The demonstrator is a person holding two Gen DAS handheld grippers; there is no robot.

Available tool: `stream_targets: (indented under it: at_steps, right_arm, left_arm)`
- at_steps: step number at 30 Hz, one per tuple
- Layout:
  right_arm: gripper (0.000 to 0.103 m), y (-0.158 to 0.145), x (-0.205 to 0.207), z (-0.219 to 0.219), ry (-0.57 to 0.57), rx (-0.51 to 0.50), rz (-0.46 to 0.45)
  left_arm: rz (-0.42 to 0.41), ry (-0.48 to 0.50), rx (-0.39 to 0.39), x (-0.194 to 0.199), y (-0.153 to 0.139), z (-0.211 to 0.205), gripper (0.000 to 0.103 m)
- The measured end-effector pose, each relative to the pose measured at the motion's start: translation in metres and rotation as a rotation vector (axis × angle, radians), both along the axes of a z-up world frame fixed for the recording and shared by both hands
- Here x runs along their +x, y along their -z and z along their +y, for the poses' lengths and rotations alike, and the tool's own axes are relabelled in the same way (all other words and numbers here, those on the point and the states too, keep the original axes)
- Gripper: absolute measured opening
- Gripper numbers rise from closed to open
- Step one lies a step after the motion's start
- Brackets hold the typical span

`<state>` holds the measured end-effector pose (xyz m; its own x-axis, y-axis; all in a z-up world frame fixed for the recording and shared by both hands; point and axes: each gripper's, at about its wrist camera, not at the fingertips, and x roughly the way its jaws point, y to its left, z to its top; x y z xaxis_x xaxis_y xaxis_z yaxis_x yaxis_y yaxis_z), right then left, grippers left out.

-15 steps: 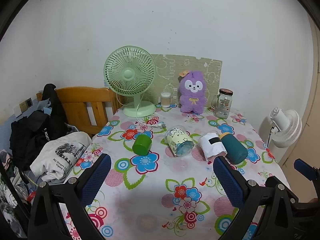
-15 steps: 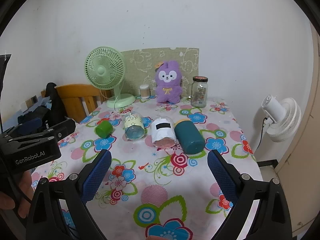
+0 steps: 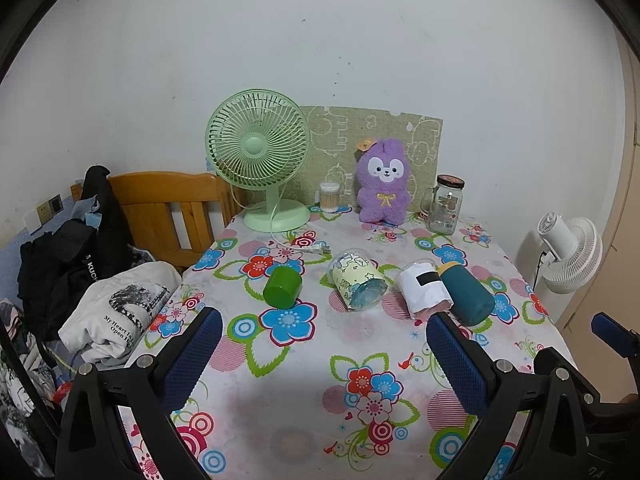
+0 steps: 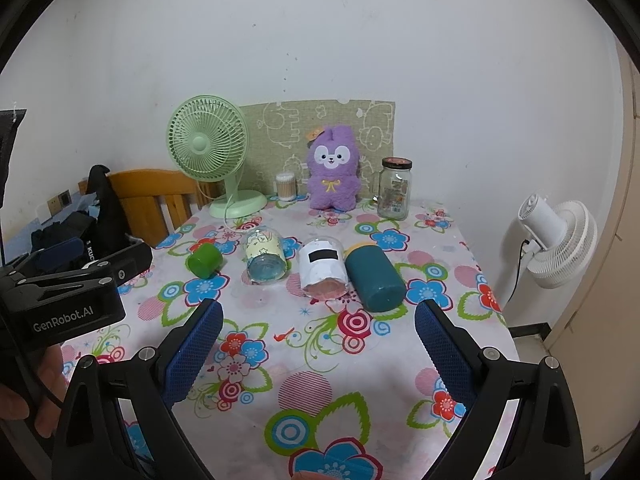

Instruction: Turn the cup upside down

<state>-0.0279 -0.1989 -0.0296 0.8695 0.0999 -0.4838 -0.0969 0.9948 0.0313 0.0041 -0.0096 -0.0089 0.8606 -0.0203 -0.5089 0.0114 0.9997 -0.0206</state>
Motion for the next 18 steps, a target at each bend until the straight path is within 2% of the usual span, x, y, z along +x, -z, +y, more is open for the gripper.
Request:
stream_targets:
  at_steps: [18]
  right_arm:
    - [0.098, -0.0026, -0.0029, -0.0001, 0.002, 0.0, 0.0]
  left_arm:
    - [0.003, 0.004, 0.005, -0.0031, 0.0005, 0.0002, 0.103]
